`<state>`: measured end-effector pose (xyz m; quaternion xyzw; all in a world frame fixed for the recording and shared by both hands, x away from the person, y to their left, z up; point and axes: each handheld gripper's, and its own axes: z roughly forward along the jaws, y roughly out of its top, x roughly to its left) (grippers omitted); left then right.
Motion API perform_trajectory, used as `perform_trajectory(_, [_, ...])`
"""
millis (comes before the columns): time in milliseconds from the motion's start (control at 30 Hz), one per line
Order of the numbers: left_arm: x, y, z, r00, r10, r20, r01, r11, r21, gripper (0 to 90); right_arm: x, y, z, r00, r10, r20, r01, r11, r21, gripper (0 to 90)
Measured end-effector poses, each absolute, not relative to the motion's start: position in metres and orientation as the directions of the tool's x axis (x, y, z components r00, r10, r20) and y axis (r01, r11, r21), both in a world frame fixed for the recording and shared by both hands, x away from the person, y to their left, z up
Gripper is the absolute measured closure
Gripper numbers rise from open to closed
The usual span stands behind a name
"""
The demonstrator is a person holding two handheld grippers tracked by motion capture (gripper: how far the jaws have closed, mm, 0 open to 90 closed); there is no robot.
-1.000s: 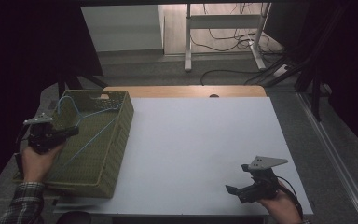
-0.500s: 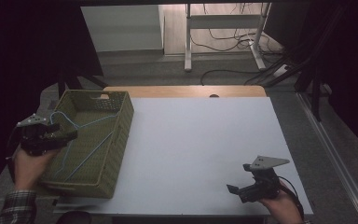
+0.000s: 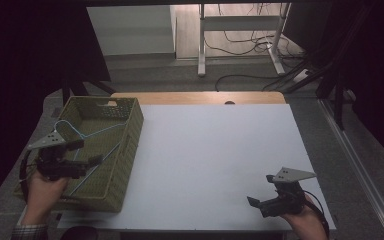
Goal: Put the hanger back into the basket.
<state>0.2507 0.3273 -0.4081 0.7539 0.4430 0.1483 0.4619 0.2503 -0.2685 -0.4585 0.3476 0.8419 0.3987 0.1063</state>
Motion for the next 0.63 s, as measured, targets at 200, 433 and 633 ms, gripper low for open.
perform_trajectory(200, [0.232, 0.301, -0.417, 0.619, 0.764, -0.183, 0.506, -0.209, 0.837, 0.5, 0.247, -0.274, -0.458, -0.717, 0.691, 0.088, 0.504, 0.428, 0.750, 0.0])
perform_trajectory(433, [0.214, 0.276, -0.440, 0.638, 0.761, -0.114, 0.509, -0.306, 0.805, 0.0, 0.245, -0.282, -0.464, -0.695, 0.718, 0.044, 0.509, 0.449, 0.734, 0.0])
perform_trajectory(633, [0.216, 0.269, -0.453, 0.644, 0.756, -0.117, 0.542, -0.343, 0.767, 0.0, 0.246, -0.281, -0.467, -0.694, 0.719, 0.033, 0.509, 0.458, 0.729, 0.0])
